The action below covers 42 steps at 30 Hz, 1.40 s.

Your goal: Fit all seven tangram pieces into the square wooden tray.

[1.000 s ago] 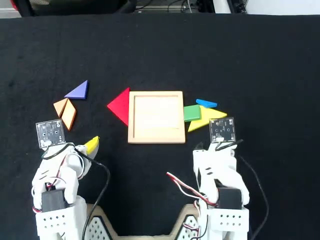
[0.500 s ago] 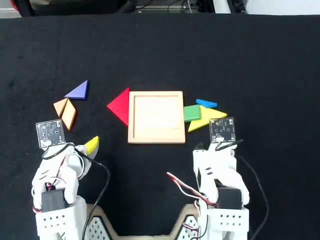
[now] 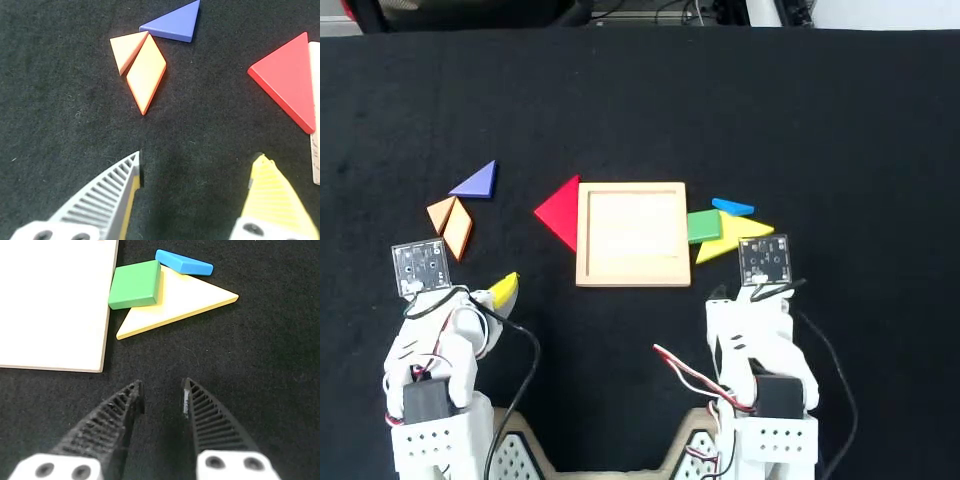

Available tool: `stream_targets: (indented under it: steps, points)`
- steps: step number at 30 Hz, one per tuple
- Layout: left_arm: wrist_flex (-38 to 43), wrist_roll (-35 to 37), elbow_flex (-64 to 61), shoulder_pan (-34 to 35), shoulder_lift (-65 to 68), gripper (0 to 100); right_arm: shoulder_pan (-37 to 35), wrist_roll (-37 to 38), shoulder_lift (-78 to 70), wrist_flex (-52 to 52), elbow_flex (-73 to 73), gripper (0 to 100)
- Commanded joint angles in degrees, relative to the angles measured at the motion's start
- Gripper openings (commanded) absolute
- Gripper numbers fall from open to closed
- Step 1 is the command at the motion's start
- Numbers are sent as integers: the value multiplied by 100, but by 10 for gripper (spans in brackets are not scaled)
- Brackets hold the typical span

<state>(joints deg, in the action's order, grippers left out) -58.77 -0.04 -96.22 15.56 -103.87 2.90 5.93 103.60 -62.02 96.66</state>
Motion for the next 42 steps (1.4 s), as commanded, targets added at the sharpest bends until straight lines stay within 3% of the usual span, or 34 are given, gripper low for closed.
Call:
stream_targets:
  steps: [1,8,12,20,25,28,33,37,42]
  points:
    - [-44,-35,-119,66,-44,340,35,44,321,-62,-4,137]
    - [0,-70,-119,66,-44,340,62,26,321,-62,-4,136]
    - [246,-624,-110,66,-53,339,79,35,330,-62,-4,138]
    - [229,-554,-110,57,-44,339,79,62,338,-26,-4,138]
    - [70,-273,-101,66,-44,339,79,1398,338,273,-40,138]
    - [44,-255,-13,101,-44,339,79,1609,338,308,-400,138]
    - [-747,-334,1701,66,-44,339,316,1653,312,308,-1868,138]
    - [-818,-949,3371,66,70,339,422,1662,207,308,-3073,138]
    - [-905,-1240,5262,84,1371,339,422,1635,-910,299,-4479,138]
